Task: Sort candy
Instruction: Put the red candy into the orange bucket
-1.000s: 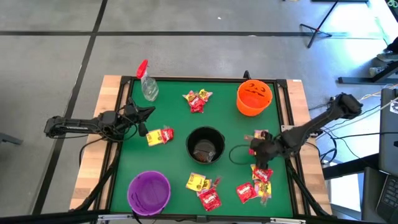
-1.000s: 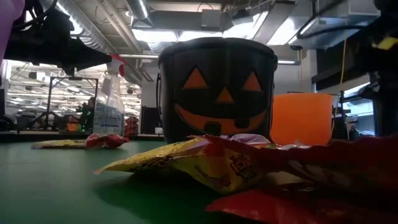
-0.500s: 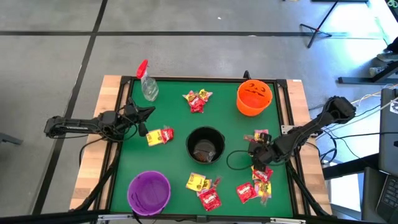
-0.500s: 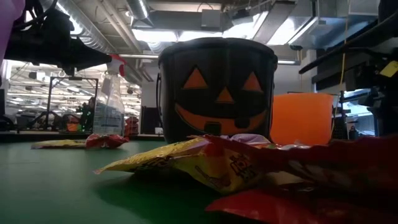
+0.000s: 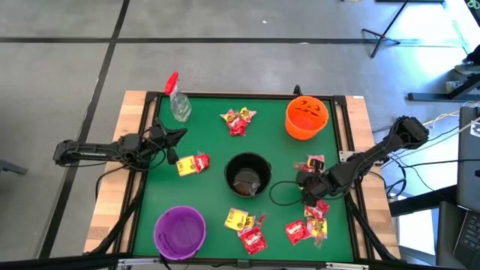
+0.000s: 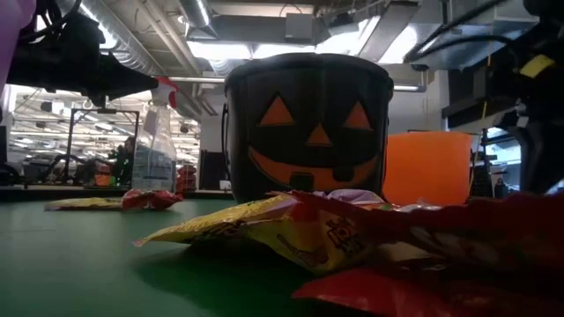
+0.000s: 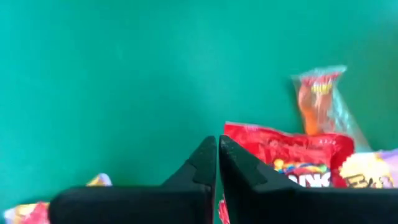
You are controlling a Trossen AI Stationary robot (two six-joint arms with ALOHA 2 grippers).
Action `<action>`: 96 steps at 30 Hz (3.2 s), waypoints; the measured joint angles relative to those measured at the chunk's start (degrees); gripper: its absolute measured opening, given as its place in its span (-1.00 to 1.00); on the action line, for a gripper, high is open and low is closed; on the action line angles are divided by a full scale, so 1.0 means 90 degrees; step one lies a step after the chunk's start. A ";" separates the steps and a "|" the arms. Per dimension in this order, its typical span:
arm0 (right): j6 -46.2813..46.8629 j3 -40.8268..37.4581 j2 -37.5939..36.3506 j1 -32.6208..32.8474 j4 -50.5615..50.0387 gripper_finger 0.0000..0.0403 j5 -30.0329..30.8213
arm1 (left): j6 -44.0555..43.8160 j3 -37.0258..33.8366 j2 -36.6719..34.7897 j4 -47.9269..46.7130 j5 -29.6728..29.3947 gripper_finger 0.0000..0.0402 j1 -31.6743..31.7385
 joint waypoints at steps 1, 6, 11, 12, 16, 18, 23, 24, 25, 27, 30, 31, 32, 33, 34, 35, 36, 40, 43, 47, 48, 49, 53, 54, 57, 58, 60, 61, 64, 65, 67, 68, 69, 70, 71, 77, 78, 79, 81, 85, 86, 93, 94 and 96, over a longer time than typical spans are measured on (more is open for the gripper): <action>-0.0017 0.0057 -0.0001 0.0000 -0.0050 -0.90 0.0027 | -0.0001 0.0001 -0.0001 -0.0001 -0.0001 -0.99 0.0000; 0.0087 0.0160 -0.0002 0.0000 -0.0466 -0.90 0.0015 | -0.0002 -0.0001 -0.0001 0.0000 -0.0001 -0.99 0.0001; 0.0745 0.0160 -0.0002 0.0000 -0.1211 -0.71 -0.0152 | -0.0001 0.0000 0.0000 0.0000 -0.0001 -0.99 0.0001; 0.0811 0.0160 -0.0010 0.0000 -0.1244 -0.64 -0.0164 | -0.0002 0.0002 -0.0001 0.0000 -0.0001 -0.99 0.0000; 0.1028 0.0160 -0.0046 0.0000 -0.1257 -0.29 -0.0103 | -0.0002 0.0002 0.0001 0.0000 -0.0001 -0.99 0.0001; 0.1129 0.0141 -0.0046 0.0000 -0.1260 -0.11 0.0014 | 0.0000 0.0002 -0.0001 0.0000 -0.0001 -0.99 0.0002; 0.1315 -0.0080 -0.0046 -0.0296 -0.1275 0.26 -0.0140 | -0.0002 0.0000 -0.0001 -0.0001 -0.0001 -0.99 0.0001; 0.1320 -0.0133 -0.0046 -0.0383 -0.1266 0.31 -0.0185 | -0.0001 -0.0001 -0.0001 -0.0001 0.0000 -0.99 0.0001; 0.1320 -0.0187 -0.0046 -0.0480 -0.1252 0.35 -0.0218 | -0.0001 -0.0001 0.0001 0.0000 -0.0001 -0.99 0.0001; 0.1283 -0.0291 -0.0046 -0.0668 -0.1210 0.40 -0.0257 | -0.0002 -0.0001 -0.0001 0.0000 -0.0001 -0.99 0.0002; 0.1078 -0.0441 -0.0046 -0.0934 -0.0901 0.42 -0.0363 | -0.0002 0.0002 -0.0001 0.0000 0.0000 -0.99 0.0002; 0.0932 -0.0486 -0.0046 -0.1004 -0.0754 0.42 -0.0451 | 0.0000 0.0002 0.0001 0.0000 0.0001 -0.99 0.0000; 0.0809 -0.0543 -0.0046 -0.1069 -0.0566 0.41 -0.0552 | -0.0002 0.0000 0.0001 0.0000 -0.0001 -0.99 0.0002; 0.0714 -0.0589 -0.0050 -0.1116 -0.0410 0.40 -0.0634 | -0.0001 -0.0001 0.0001 0.0000 -0.0001 -0.99 0.0000; 0.0602 -0.0637 -0.0063 -0.1154 -0.0250 0.38 -0.0691 | -0.0002 0.0001 0.0000 -0.0001 0.0000 -0.99 0.0001; 0.0515 -0.0667 -0.0070 -0.1188 -0.0148 0.35 -0.0731 | -0.0001 -0.0001 0.0001 0.0000 -0.0001 -0.99 0.0002; 0.0456 -0.0684 -0.0070 -0.1215 -0.0090 0.32 -0.0764 | -0.0001 0.0000 -0.0001 -0.0002 -0.0001 -0.99 0.0000; 0.0439 -0.0688 -0.0082 -0.1212 -0.0065 0.13 -0.0811 | -0.0002 0.0002 -0.0001 -0.0002 -0.0001 -0.99 0.0000; 0.0439 -0.0691 -0.0119 -0.1212 -0.0074 -0.05 -0.0819 | 0.0000 -0.0001 0.0001 -0.0001 0.0000 -0.99 0.0002; 0.0439 -0.0610 -0.0111 -0.1209 -0.0187 -0.30 -0.0787 | 0.0000 -0.0001 -0.0001 -0.0002 0.0001 -0.99 0.0002; 0.0439 -0.0572 -0.0106 -0.1209 -0.0244 -0.35 -0.0768 | -0.0001 0.0001 -0.0001 -0.0001 0.0000 -0.99 0.0001; 0.0439 -0.0529 -0.0102 -0.1209 -0.0310 -0.40 -0.0755 | -0.0002 0.0002 0.0000 0.0000 -0.0001 -0.99 0.0000; 0.0440 -0.0360 -0.0154 -0.1209 -0.0553 -0.53 -0.0755 | -0.0002 0.0000 -0.0001 -0.0001 -0.0001 -0.99 0.0002; 0.0439 -0.0322 -0.0186 -0.1209 -0.0578 -0.55 -0.0769 | -0.0001 0.0001 0.0000 0.0000 0.0000 -0.99 0.0001; 0.0439 -0.0239 -0.0309 -0.1209 -0.0629 -0.63 -0.0813 | -0.0002 0.0002 -0.0001 -0.0001 -0.0001 -0.99 0.0002; 0.0439 -0.0218 -0.0363 -0.1209 -0.0650 -0.66 -0.0812 | -0.0002 -0.0001 0.0001 -0.0002 0.0000 -0.99 0.0002; 0.0441 -0.0177 -0.0506 -0.1209 -0.0644 -0.72 -0.0811 | 0.0000 0.0000 0.0000 -0.0002 0.0000 -0.99 0.0001; 0.0441 -0.0157 -0.0578 -0.1209 -0.0647 -0.75 -0.0808 | -0.0001 0.0002 0.0000 0.0000 -0.0001 -0.99 0.0002; 0.0439 -0.0088 -0.0803 -0.1209 -0.0655 -0.87 -0.0746 | 0.0000 0.0000 0.0001 -0.0002 -0.0001 -0.99 0.0002; 0.0439 -0.0070 -0.0891 -0.1209 -0.0677 -0.91 -0.0736 | -0.0002 0.0002 0.0001 -0.0002 -0.0001 -0.99 0.0002; 0.0446 -0.0002 -0.1063 -0.1209 -0.0788 -0.98 -0.0648 | -0.0001 0.0001 0.0000 -0.0001 -0.0001 -0.99 0.0000; 0.0459 0.0031 -0.1147 -0.1209 -0.0844 -0.98 -0.0592 | -0.0002 0.0001 0.0001 -0.0002 0.0001 -0.99 0.0002; 0.0482 0.0067 -0.1228 -0.1209 -0.0924 -0.98 -0.0515 | 0.0000 0.0001 0.0000 0.0000 -0.0001 -0.99 0.0000; 0.0509 0.0102 -0.1310 -0.1209 -0.1005 -0.98 -0.0456 | -0.0001 0.0002 0.0000 0.0000 -0.0001 -0.99 0.0000; 0.0531 0.0138 -0.1401 -0.1209 -0.1074 -0.98 -0.0383 | -0.0002 0.0001 0.0001 0.0000 0.0001 -0.99 0.0001; 0.0614 0.0213 -0.1925 -0.1209 -0.1236 -0.99 0.0032 | -0.0001 0.0002 -0.0001 -0.0002 -0.0001 -0.99 0.0002; 0.0614 0.0213 -0.2003 -0.1209 -0.1236 -1.00 0.0090 | -0.0002 0.0001 0.0001 0.0000 0.0000 -0.99 0.0002; 0.0617 0.0216 -0.2075 -0.1209 -0.1235 -1.00 0.0157 | -0.0002 0.0002 0.0001 0.0000 -0.0001 -0.99 0.0001; 0.0632 0.0216 -0.2188 -0.1209 -0.1236 -1.00 0.0298 | -0.0001 -0.0001 0.0000 0.0000 0.0000 -0.99 0.0000; 0.0642 0.0216 -0.2358 -0.1209 -0.1239 -1.00 0.0470 | -0.0001 0.0000 0.0000 -0.0001 0.0000 -0.99 0.0001; 0.0665 0.0216 -0.2363 -0.1209 -0.1248 -1.00 0.0465 | -0.0002 0.0001 -0.0001 0.0000 -0.0001 -0.99 0.0001; 0.0614 0.0216 -0.2121 -0.1209 -0.1075 -0.86 0.0085 | -0.0002 0.0002 -0.0001 0.0000 -0.0001 -0.99 0.0000; 0.0576 0.0216 -0.2058 -0.1209 -0.0994 -0.81 0.0028 | -0.0002 0.0001 -0.0001 0.0000 -0.0001 -0.99 0.0002; 0.0455 0.0216 -0.1910 -0.1209 -0.0884 -0.67 -0.0098 | -0.0001 0.0002 -0.0001 -0.0001 0.0000 -0.99 0.0001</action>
